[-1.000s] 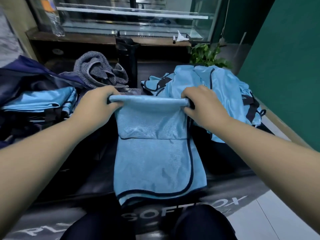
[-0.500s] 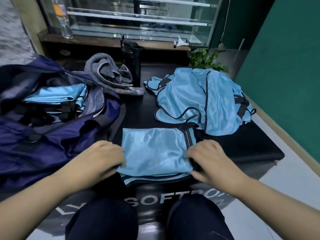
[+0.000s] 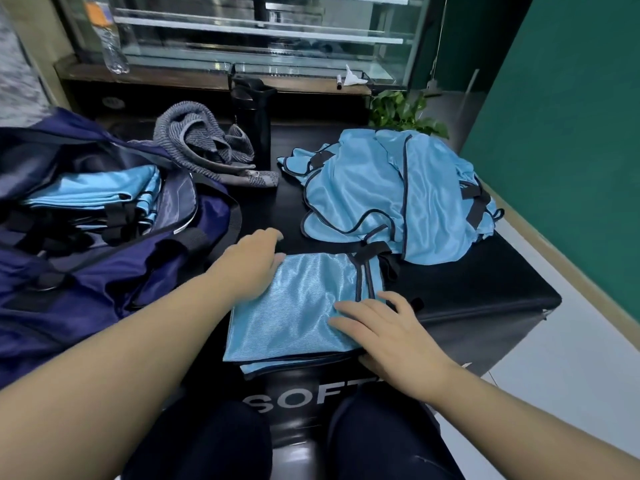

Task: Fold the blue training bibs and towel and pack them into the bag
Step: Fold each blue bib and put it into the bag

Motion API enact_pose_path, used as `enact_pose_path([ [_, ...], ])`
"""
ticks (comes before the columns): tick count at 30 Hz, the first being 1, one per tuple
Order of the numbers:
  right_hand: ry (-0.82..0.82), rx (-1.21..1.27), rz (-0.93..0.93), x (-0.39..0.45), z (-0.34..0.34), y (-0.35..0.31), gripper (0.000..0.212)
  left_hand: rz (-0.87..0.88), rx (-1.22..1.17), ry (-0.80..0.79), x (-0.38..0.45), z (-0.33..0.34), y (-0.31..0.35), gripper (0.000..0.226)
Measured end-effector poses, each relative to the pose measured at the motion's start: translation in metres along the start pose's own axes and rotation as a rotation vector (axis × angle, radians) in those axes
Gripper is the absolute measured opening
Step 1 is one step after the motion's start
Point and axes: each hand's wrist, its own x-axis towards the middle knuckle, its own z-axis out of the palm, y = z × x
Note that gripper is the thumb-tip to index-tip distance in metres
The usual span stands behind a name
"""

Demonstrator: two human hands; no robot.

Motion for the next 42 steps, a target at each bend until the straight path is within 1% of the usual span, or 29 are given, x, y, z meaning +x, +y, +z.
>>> enact_pose_path([
  [2, 0.01, 0.019, -0.008, -0.001, 0.002, 0.003, 0.055, -0.016, 0.077, -0.075, 0.012, 0.002, -0.001, 0.04],
  [5, 0.012, 0.043, -0.03, -0.003, 0.003, 0.011, 0.044, -0.023, 0.197, -0.119, 0.016, 0.003, -0.006, 0.022],
  [6, 0.032, 0.062, -0.039, -0.003, 0.002, 0.015, 0.039, -0.041, 0.201, -0.14, 0.013, 0.002, -0.007, 0.019],
  [9, 0.121, 0.057, -0.05, 0.004, -0.001, 0.031, 0.027, -0.108, 0.181, -0.153, -0.003, 0.002, -0.012, 0.022],
  [12, 0.232, -0.014, 0.021, 0.025, 0.004, 0.048, 0.023, -0.222, 0.138, -0.094, -0.028, 0.006, -0.021, 0.026],
  [14, 0.264, -0.025, 0.053, 0.045, 0.01, 0.056, 0.023, -0.293, 0.106, -0.058, -0.047, 0.006, -0.02, 0.026],
  [16, 0.237, 0.014, 0.056, 0.065, 0.02, 0.061, 0.021, -0.33, 0.06, -0.055, -0.061, 0.005, -0.016, 0.032],
  [18, 0.167, 0.097, 0.092, 0.082, 0.026, 0.063, 0.027, -0.341, -0.007, -0.071, -0.072, 0.004, -0.014, 0.037],
  [21, 0.048, 0.19, 0.152, 0.096, 0.032, 0.062, 0.038, -0.294, -0.026, -0.088, -0.084, 0.004, -0.012, 0.044],
  [22, 0.016, 0.213, 0.166, 0.097, 0.035, 0.06, 0.041, -0.259, 0.001, -0.059, -0.088, 0.005, -0.015, 0.045],
  [23, -0.013, 0.227, 0.182, 0.095, 0.036, 0.058, 0.044, -0.19, 0.043, 0.011, -0.09, 0.006, -0.02, 0.044],
  [25, -0.031, 0.234, 0.188, 0.081, 0.037, 0.056, 0.047, 0.053, 0.082, 0.199, -0.093, 0.01, -0.032, 0.033],
  [26, -0.011, 0.244, 0.185, 0.071, 0.037, 0.055, 0.047, 0.193, 0.062, 0.243, -0.094, 0.011, -0.039, 0.025],
  [27, 0.002, 0.266, 0.187, 0.06, 0.035, 0.054, 0.046, 0.317, 0.042, 0.241, -0.095, 0.013, -0.044, 0.021],
  [28, 0.005, 0.294, 0.182, 0.05, 0.033, 0.054, 0.046, 0.406, 0.027, 0.208, -0.097, 0.017, -0.049, 0.025],
  [30, -0.032, 0.366, 0.117, 0.03, 0.03, 0.052, 0.052, 0.499, 0.023, 0.133, -0.102, 0.026, -0.056, 0.04],
  [33, -0.176, 0.444, 0.012, 0.007, 0.024, 0.049, 0.065, 0.55, 0.099, 0.051, -0.105, 0.038, -0.066, 0.063],
  [34, -0.215, 0.442, -0.007, 0.003, 0.023, 0.05, 0.066, 0.537, 0.1, 0.049, -0.104, 0.04, -0.067, 0.064],
  [36, -0.246, 0.423, -0.026, 0.001, 0.023, 0.051, 0.065, 0.486, 0.022, 0.099, -0.1, 0.045, -0.068, 0.055],
  [38, -0.221, 0.437, 0.011, 0.002, 0.025, 0.051, 0.063, 0.426, -0.075, 0.155, -0.095, 0.048, -0.065, 0.051],
  [42, -0.088, 0.503, 0.128, 0.007, 0.027, 0.042, 0.059, 0.341, -0.205, 0.232, -0.094, 0.053, -0.058, 0.05],
])
